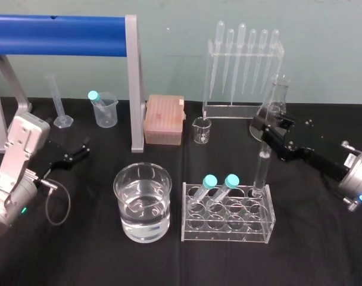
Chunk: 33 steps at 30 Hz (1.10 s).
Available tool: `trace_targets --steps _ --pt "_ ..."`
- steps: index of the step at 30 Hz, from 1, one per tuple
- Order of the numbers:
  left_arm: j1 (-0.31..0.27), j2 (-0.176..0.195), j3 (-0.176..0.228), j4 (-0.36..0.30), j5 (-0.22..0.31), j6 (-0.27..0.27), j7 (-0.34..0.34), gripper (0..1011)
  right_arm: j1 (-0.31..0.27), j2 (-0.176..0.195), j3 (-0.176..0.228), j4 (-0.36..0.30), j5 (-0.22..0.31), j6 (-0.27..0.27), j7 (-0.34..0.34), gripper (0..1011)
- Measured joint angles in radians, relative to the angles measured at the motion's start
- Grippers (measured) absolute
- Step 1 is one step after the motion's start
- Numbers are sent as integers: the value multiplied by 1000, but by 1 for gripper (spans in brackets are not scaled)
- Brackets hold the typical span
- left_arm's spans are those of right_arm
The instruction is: Hold the test tube with one hand and immerse one end into the beaker, then return it to the test tube rack.
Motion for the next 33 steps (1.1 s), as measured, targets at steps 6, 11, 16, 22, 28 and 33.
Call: trace_targets --steps 6,11,16,22,28,33 --pt "0 0 0 0 0 0 0 1000 16 -12 -17 28 0 2 12 224" --pt "0 0 0 0 0 0 0 1000 26 -15 -25 43 -3 4 16 224" --pt "0 0 0 0 0 0 0 1000 33 -17 -32 55 -9 8 17 224" --pt "0 0 0 0 0 0 0 1000 42 -22 -44 72 -17 15 17 224" --pt "0 0 0 0 0 0 0 1000 50 -27 -56 92 -26 25 15 224" --pt "0 0 0 0 0 0 0 1000 54 -27 -63 106 -33 35 13 224"
